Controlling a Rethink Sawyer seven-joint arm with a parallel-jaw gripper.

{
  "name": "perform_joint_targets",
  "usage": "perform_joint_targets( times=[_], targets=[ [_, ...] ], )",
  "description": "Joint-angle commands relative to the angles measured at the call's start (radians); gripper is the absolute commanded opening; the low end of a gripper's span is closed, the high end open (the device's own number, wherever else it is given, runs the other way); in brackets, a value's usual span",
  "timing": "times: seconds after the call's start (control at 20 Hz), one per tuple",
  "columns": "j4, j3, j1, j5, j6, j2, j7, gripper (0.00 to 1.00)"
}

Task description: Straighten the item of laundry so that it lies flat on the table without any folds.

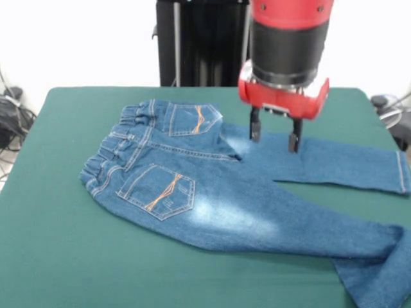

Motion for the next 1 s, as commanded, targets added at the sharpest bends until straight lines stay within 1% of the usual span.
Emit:
perform_joint_targets(
  times=[0.05, 0.3, 0.4, 0.5, 0.6, 0.7, 0.85, 1.0],
  targets=[
    [0.453, 0.099, -0.002, -0.090, -0.197, -0.133, -0.063, 1.00],
    [0.565, 0.077, 0.010, -0.149, -0.314, -0.144, -0.009, 1.00],
    [0.592, 0.077, -0.011, -0.174, -0.357, -0.142, -0.009, 1.00],
    [0.602, 0.093, -0.056, -0.192, -0.362, -0.142, -0.042, 1.00],
    [0.593, 0.108, -0.107, -0.203, -0.342, -0.144, -0.077, 1.00],
    [0.567, 0.131, -0.172, -0.218, -0.318, -0.134, -0.120, 1.00],
    [0.519, 0.174, -0.291, -0.254, -0.299, -0.093, -0.186, 1.00],
    [0.490, 0.203, -0.370, -0.287, -0.290, -0.068, -0.206, 1.00]
  ],
)
